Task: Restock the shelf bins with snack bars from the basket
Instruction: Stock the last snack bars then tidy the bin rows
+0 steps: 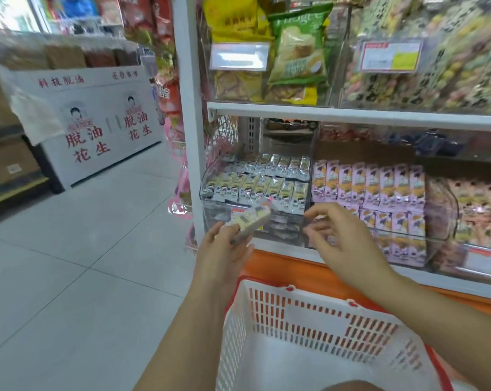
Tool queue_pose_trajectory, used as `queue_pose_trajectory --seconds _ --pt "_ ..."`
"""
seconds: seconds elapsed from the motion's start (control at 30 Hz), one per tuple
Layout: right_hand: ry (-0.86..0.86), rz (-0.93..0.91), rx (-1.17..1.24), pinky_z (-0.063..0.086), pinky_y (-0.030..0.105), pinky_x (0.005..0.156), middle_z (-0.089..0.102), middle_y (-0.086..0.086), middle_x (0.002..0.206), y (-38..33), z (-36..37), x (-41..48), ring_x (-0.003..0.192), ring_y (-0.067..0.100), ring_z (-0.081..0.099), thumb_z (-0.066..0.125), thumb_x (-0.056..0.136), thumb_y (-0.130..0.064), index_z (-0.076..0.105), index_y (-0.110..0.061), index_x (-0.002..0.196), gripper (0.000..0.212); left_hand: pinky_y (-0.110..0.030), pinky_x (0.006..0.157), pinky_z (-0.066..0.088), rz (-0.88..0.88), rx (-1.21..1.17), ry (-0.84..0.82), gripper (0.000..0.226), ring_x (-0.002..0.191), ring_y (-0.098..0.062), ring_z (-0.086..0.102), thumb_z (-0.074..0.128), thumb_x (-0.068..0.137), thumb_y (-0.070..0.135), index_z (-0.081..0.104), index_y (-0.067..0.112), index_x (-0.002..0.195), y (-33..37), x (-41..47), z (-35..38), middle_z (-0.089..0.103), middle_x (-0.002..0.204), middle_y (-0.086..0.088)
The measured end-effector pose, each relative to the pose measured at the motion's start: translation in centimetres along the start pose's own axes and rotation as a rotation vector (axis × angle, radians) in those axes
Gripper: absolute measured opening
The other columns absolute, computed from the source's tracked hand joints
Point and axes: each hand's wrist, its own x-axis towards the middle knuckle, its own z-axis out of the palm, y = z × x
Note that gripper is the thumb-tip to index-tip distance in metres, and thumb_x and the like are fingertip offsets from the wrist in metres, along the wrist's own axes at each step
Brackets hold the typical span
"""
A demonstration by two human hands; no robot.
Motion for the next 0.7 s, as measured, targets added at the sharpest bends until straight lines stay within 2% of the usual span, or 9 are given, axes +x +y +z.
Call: queue_pose_trajectory --seconds 0.07,0.13,0.17,0.27,0.37,0.47,0.57,0.63,0.7 --pt "-0.062 0.079 0.135 0.047 0.010 0.075 0.059 -0.014 0.104 -1.1 1.5 0.8 0.090 -0.005 0.060 0.061 0.091 -0.016 0.051 -0.037 0.100 0.025 -0.031 0.077 0.055 0.028 -0.037 -0.030 0.026 0.094 -0.022 0.068 0.053 0.093 0.006 0.050 0.008 0.119 0.2 0.5 1.0 0.066 0.100 -0.011" --pt "-0.141 0.164 0.262 0.048 0.015 0.083 0.058 -0.015 0.110 -2.0 3.3 2.2 0.097 -0.004 0.060 0.059 0.092 -0.024 0.049 -0.042 0.108 0.027 -0.033 0.083 0.054 0.050 0.001 -0.086 0.017 0.089 -0.022 0.068 0.054 0.092 0.004 0.052 0.006 0.109 0.2 1.1 2.3 0.067 0.095 -0.011" --pt "-0.146 0.202 0.317 0.050 0.022 0.088 0.057 -0.013 0.112 -2.3 4.1 3.2 0.101 -0.001 0.060 0.058 0.093 -0.025 0.049 -0.043 0.112 0.027 -0.035 0.084 0.053 0.068 0.025 -0.098 0.014 0.087 -0.022 0.066 0.055 0.091 0.003 0.054 0.007 0.104 0.2 1.5 2.8 0.066 0.095 -0.012" --pt "-0.066 0.266 0.416 0.052 0.029 0.088 0.058 -0.012 0.104 -2.7 6.0 6.7 0.097 0.004 0.061 0.056 0.094 -0.022 0.052 -0.037 0.108 0.020 -0.030 0.078 0.053 0.159 0.179 -0.057 0.015 0.082 -0.018 0.062 0.062 0.090 0.011 0.057 0.009 0.104 0.8 3.3 3.2 0.062 0.095 -0.011" --pt "0.022 0.339 0.545 0.056 0.037 0.083 0.065 0.002 0.099 -2.1 7.4 10.2 0.086 0.015 0.065 0.056 0.094 -0.013 0.054 -0.034 0.099 0.022 -0.030 0.083 0.052 0.282 0.406 -0.083 0.012 0.088 -0.015 0.065 0.062 0.091 0.023 0.065 0.017 0.101 2.4 5.4 3.1 0.068 0.096 -0.002" --pt "0.039 0.383 0.582 0.054 0.039 0.085 0.069 0.006 0.104 -0.9 8.3 14.3 0.090 0.020 0.066 0.063 0.090 -0.016 0.058 -0.029 0.114 0.027 -0.024 0.082 0.049 0.457 0.709 -0.135 0.017 0.095 -0.008 0.063 0.058 0.093 0.024 0.066 0.021 0.108 4.4 8.5 3.2 0.069 0.103 0.006" --pt "0.023 0.395 0.494 0.048 0.032 0.086 0.060 0.004 0.115 0.7 8.9 18.5 0.097 0.017 0.059 0.065 0.089 -0.019 0.056 -0.019 0.127 0.038 -0.024 0.088 0.041 0.792 1.289 -0.025 0.027 0.103 -0.007 0.054 0.054 0.094 0.026 0.061 0.025 0.120 6.5 12.2 2.3 0.060 0.119 0.009" --pt "0.000 0.377 0.380 0.048 0.033 0.079 0.058 0.007 0.114 1.8 9.5 21.2 0.084 0.015 0.056 0.067 0.088 -0.018 0.055 -0.016 0.129 0.043 -0.030 0.092 0.037 0.965 1.632 0.005 0.031 0.112 -0.015 0.050 0.051 0.095 0.026 0.058 0.026 0.125 7.6 14.4 1.0 0.057 0.124 0.007" --pt "-0.025 0.379 0.282 0.051 0.035 0.074 0.062 0.012 0.109 3.1 10.3 23.6 0.077 0.017 0.057 0.069 0.085 -0.012 0.056 -0.013 0.128 0.045 -0.032 0.088 0.037 1.035 1.765 -0.072 0.030 0.110 -0.019 0.054 0.049 0.095 0.022 0.059 0.024 0.123 7.9 16.3 -0.5 0.058 0.119 0.005"
